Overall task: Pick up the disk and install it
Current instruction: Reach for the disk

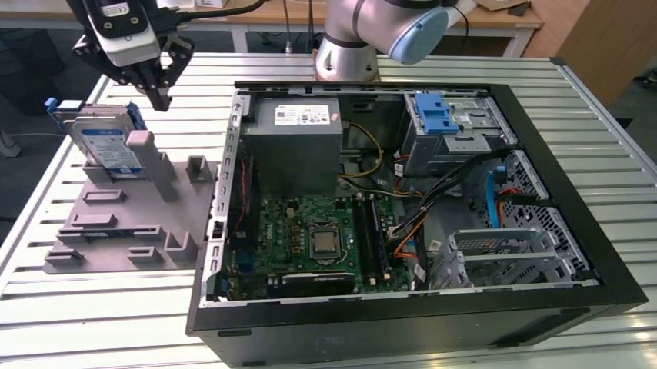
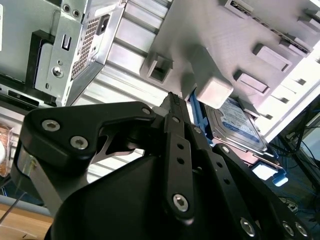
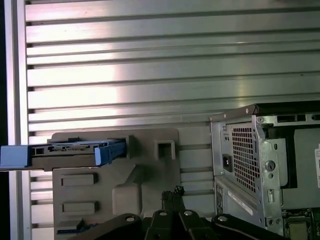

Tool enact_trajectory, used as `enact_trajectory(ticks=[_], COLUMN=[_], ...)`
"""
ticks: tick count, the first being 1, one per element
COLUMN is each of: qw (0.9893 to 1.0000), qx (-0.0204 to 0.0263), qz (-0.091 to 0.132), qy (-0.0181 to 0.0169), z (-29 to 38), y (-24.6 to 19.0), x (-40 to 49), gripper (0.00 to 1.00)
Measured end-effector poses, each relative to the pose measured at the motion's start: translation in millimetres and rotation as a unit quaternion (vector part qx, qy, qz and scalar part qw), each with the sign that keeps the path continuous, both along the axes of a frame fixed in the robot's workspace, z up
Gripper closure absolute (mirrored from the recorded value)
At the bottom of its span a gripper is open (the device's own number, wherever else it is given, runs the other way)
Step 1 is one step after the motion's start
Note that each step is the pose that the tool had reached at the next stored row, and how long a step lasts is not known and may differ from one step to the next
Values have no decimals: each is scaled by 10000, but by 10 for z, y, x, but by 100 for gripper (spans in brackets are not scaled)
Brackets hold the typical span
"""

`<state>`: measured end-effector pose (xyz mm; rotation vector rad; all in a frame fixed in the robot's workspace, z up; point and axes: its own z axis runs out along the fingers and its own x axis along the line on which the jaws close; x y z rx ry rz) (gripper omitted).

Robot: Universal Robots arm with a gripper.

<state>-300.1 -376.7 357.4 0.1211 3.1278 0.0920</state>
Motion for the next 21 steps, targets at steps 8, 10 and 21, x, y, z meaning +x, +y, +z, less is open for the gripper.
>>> enact_trajectory(ticks=[8, 10, 21], qw=[10000, 10000, 10000], qx=[0, 0, 0], qz=[1, 1, 1], qy=[0, 0, 5], z=[-9, -11, -24], y=[0, 0, 0], x=[-38, -46, -74], gripper=[89, 89, 89])
